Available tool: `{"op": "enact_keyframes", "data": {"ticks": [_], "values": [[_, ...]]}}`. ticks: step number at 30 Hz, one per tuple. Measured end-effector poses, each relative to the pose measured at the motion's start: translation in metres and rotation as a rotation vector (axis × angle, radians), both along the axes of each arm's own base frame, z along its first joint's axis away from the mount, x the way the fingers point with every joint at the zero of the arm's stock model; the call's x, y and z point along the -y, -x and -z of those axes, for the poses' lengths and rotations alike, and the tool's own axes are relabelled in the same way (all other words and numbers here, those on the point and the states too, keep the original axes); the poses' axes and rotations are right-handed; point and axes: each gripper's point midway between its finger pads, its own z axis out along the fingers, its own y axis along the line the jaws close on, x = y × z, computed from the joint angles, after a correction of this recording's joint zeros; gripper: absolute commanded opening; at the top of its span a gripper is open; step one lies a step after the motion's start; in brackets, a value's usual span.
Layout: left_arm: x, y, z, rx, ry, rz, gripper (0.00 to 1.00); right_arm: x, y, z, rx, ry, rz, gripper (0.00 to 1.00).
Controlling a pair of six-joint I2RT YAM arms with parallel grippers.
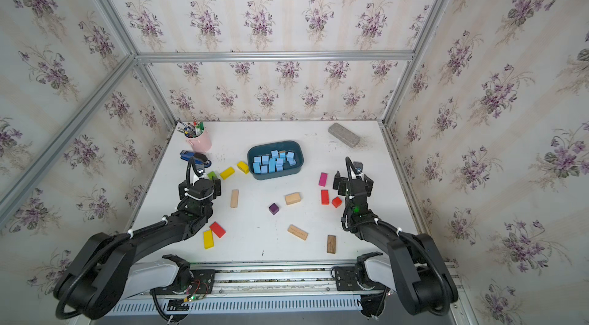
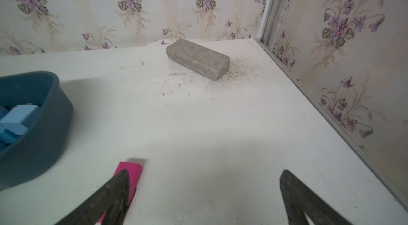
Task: Pick out the blue building blocks
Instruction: Reset both arms
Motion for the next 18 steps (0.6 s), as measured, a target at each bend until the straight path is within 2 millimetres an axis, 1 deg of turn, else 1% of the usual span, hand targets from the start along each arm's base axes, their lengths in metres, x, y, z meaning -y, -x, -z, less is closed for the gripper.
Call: {"op": "enact_keyframes", "data": {"ticks": [1, 3, 5, 7, 9, 10, 11, 13, 14, 15, 17, 18], "values": [[0.0, -0.004, 0.0, 0.004, 0.002, 0.004, 0.99, 0.0, -0.002, 0.005, -0.002, 0.003, -0.012, 1.0], [0.002, -0.015, -0.004, 0.022, 0.014, 0.02, 0.99, -0.002, -0.008, 0.009, -0.001, 0.016, -0.041, 1.0], [0.002, -0.025, -0.008, 0.031, 0.029, 0.038, 0.99, -0.004, -0.016, 0.003, 0.04, 0.032, -0.067, 1.0], [0.001, -0.035, -0.007, 0.037, 0.043, 0.065, 0.99, -0.001, -0.022, 0.003, 0.064, 0.033, -0.075, 1.0], [-0.001, -0.039, 0.005, 0.033, 0.059, 0.08, 0.99, 0.012, -0.024, 0.005, 0.068, 0.018, -0.057, 1.0], [-0.002, -0.038, 0.016, 0.007, 0.066, 0.092, 0.99, 0.019, -0.025, 0.003, 0.088, 0.004, -0.05, 1.0], [-0.003, -0.036, 0.022, -0.018, 0.071, 0.102, 0.99, 0.023, -0.023, 0.004, 0.107, -0.004, -0.044, 1.0], [-0.002, -0.042, 0.019, -0.002, 0.096, 0.124, 0.99, 0.018, -0.02, 0.012, 0.088, -0.018, -0.078, 0.96], [0.0, -0.046, 0.017, 0.014, 0.11, 0.141, 0.99, 0.015, -0.021, 0.008, 0.104, -0.024, -0.095, 0.99], [0.001, -0.05, 0.02, 0.02, 0.121, 0.157, 0.99, 0.013, -0.024, 0.004, 0.122, -0.032, -0.107, 1.0], [0.004, -0.047, 0.034, -0.027, 0.138, 0.187, 0.99, 0.013, -0.028, -0.002, 0.139, -0.037, -0.109, 1.0], [0.006, -0.048, 0.034, -0.031, 0.144, 0.199, 0.99, 0.013, -0.029, -0.005, 0.151, -0.042, -0.108, 1.0]]}}
